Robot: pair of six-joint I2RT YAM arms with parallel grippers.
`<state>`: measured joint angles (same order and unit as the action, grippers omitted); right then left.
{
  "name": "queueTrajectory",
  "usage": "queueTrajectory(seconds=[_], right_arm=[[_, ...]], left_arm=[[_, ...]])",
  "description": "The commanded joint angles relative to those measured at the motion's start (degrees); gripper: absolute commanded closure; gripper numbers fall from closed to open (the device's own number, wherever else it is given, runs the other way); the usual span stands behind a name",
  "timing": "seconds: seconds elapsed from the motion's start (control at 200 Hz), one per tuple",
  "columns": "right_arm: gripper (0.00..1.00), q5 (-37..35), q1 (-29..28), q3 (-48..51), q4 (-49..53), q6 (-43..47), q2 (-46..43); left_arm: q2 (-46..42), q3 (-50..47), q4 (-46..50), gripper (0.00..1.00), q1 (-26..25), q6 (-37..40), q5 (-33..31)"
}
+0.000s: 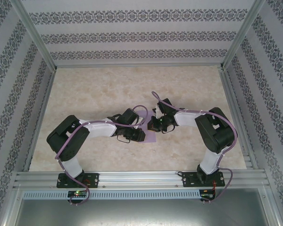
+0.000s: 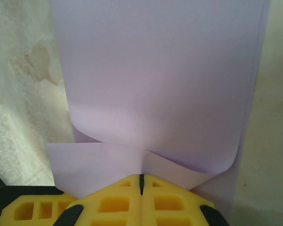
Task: Fold a paper plane with a square sheet of paper (fold left side to right side)
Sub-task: Fold the triangle a second time at the center of the table.
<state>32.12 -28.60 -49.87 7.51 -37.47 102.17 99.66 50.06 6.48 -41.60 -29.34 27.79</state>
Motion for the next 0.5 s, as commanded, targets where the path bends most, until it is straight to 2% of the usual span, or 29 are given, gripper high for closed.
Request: queueTrajectory(seconds=[0.0, 0.495], right_arm=[[1.0, -2.9, 0.7, -0.2, 3.7, 1.3, 0.8], [1.0, -1.2, 1.4, -0.2, 2.6, 1.8, 0.1]], left_arm=[[0.3, -0.4, 2.7, 0.78, -0.4, 1.5, -1.8], [-1.4, -5.9, -0.7, 0.9, -0.4, -1.2, -2.2]])
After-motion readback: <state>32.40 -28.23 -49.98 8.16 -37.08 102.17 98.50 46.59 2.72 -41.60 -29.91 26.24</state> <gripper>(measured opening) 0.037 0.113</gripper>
